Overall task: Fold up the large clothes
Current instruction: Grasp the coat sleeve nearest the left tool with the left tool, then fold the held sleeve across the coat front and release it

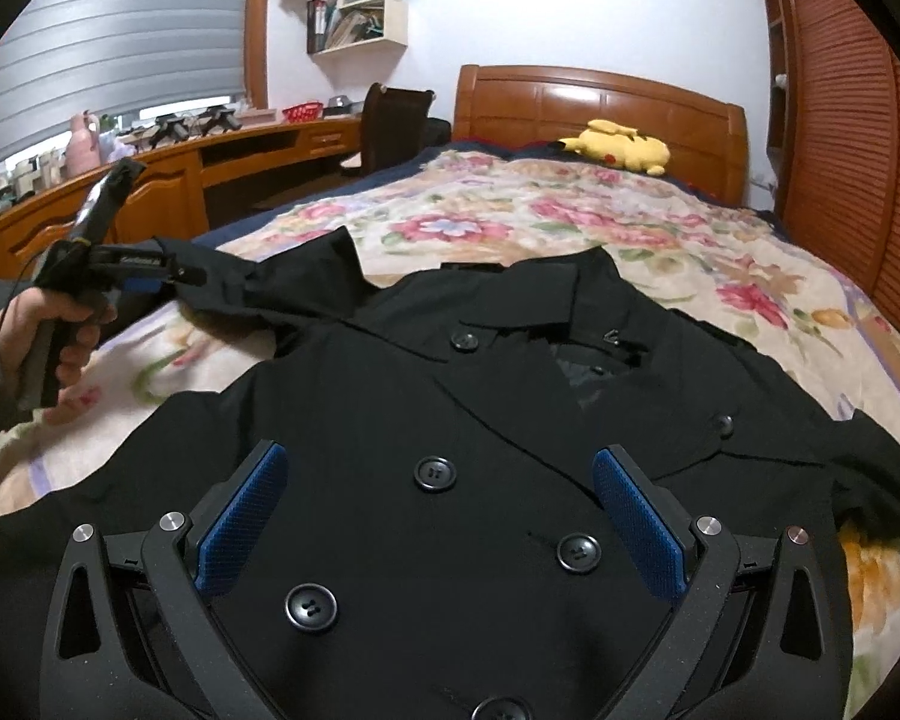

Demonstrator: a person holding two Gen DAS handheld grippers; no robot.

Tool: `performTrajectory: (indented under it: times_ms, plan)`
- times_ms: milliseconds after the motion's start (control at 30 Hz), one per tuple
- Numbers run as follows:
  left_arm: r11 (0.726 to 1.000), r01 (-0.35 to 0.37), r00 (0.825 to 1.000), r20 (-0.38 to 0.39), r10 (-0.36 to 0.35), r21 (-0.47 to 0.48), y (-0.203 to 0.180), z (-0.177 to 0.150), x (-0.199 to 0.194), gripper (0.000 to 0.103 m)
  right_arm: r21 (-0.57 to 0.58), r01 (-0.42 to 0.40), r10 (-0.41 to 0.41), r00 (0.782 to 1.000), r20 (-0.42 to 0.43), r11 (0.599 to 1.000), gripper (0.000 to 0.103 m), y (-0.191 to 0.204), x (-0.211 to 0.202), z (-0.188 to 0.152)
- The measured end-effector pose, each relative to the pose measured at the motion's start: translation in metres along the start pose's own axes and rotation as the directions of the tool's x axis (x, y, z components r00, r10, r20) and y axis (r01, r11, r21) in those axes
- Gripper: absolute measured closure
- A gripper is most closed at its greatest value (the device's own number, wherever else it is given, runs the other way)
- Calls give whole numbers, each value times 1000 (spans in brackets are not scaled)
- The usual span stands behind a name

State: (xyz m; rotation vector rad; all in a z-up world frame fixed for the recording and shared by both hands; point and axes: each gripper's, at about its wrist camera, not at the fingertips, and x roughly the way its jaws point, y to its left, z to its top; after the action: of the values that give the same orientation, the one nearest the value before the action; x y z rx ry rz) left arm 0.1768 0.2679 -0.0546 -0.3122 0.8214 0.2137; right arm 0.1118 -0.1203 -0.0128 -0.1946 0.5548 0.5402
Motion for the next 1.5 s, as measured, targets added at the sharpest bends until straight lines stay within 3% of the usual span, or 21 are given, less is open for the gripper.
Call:
performTrajectory:
  times_ms: [467, 500, 567, 600, 667, 700, 767, 967, 1133, 1367, 1500]
  plan:
    - [992, -121, 992, -37, 121, -17, 18, 23, 51, 12, 6, -15, 15, 1000, -15, 1000, 0, -4, 7, -1]
    - [994, -112, 993, -32, 111, -14, 18, 23, 52, 26, 5, -15, 15, 1000, -15, 1000, 0, -4, 7, -1]
    - [996, -91, 995, -50, 91, 1, 17, 24, 56, 43, 5, -16, 16, 1000, -17, 1000, 0, -4, 7, -1]
    - [997, -80, 995, -53, 80, 6, 17, 25, 56, 62, 5, -16, 16, 1000, -18, 1000, 0, -3, 7, -1]
    - [994, -102, 993, -49, 103, 38, 13, 26, 55, 86, 4, -18, 18, 1000, -20, 1000, 0, -3, 7, -1]
    - [993, -108, 993, -46, 110, 46, 11, 27, 54, 94, 3, -18, 18, 1000, -20, 1000, 0, -2, 7, -1]
    - [993, -102, 994, -36, 104, 54, 8, 28, 49, 100, 4, -18, 18, 1000, -19, 1000, 0, -2, 7, -1]
    - [987, -74, 997, 38, 69, 143, -30, 25, 6, 103, 4, -14, 14, 1000, -7, 1000, 0, -2, 3, -1]
    - [970, 17, 995, 93, -41, 241, -86, 14, -49, 103, 4, 11, -11, 1000, 22, 1000, 0, -11, -11, 3]
    - [916, 142, 976, 99, -192, 376, -165, -19, -100, 103, 54, 53, -56, 997, 49, 997, 0, -38, -31, 1]
    - [883, 140, 971, 110, -210, 449, -197, -43, -113, 103, 64, 79, -82, 995, 49, 995, 0, -49, -37, -3]
